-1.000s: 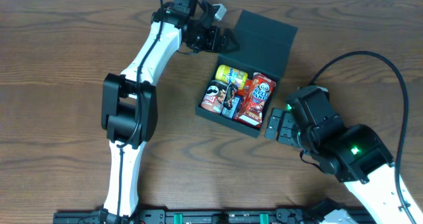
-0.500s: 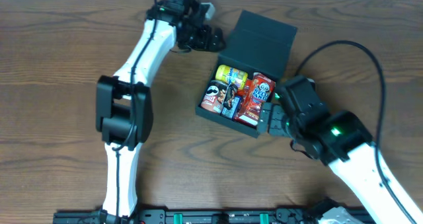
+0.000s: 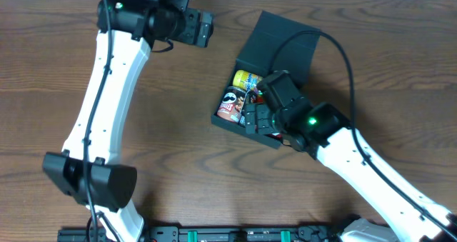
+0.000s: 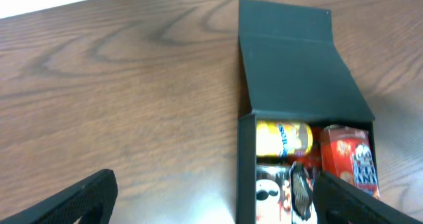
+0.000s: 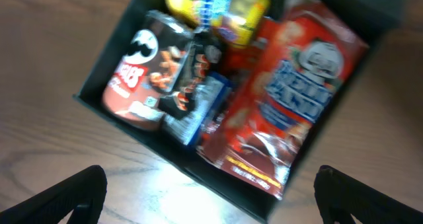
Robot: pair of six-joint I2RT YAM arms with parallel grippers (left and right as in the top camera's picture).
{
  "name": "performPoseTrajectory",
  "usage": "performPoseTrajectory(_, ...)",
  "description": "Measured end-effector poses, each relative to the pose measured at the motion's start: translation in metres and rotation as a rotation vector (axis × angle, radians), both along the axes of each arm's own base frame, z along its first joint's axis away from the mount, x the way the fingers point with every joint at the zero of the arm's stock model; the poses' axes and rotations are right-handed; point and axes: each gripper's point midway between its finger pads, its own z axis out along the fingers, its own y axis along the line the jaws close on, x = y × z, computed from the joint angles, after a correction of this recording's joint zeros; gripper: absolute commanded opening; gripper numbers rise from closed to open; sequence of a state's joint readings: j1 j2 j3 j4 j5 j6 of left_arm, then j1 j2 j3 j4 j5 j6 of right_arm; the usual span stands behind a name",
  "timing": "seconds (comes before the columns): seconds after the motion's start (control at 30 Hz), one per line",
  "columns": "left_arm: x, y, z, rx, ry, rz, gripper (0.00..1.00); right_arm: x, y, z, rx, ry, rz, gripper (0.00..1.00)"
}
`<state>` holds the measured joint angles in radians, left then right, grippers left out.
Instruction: Pack container
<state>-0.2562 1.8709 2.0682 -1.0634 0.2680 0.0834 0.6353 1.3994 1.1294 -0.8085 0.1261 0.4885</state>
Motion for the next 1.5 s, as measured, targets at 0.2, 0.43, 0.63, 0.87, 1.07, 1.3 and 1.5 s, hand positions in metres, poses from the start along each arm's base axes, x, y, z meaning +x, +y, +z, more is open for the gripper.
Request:
performPoseTrajectory(0.2,-0.021,0.019,-0.010,0.091,0.078,0.040,0.95,0.001,0.012,-0.013,0.000,0.020,0.074,0.99)
performPoseTrajectory(0.43,-0.031,0.043,-0.013,0.204,0.104,0.099,0.95,-0.003,0.044,-0.023,0.143,0.016,0.217,0.99)
performPoseTrajectory(0.63,-0.044,0.051,-0.002,0.228,0.096,0.115,0.95,-0.007,0.060,-0.021,0.379,0.071,0.316,0.99)
performPoseTrajectory(0.87,-0.048,0.054,-0.001,0.238,0.104,0.118,0.95,-0.010,0.037,-0.025,0.606,0.139,0.360,0.99)
performPoseTrajectory(1.07,-0.048,0.056,-0.001,0.245,0.104,0.121,0.95,-0.016,0.033,-0.009,0.821,0.086,0.483,0.99)
performPoseTrajectory(1.3,-0.048,0.056,-0.001,0.248,0.104,0.123,0.95,-0.017,0.013,-0.002,0.941,0.066,0.486,0.99)
performPoseTrajectory(1.5,-0.048,0.056,-0.001,0.248,0.104,0.123,0.95,-0.016,0.008,0.006,0.974,0.035,0.516,0.99)
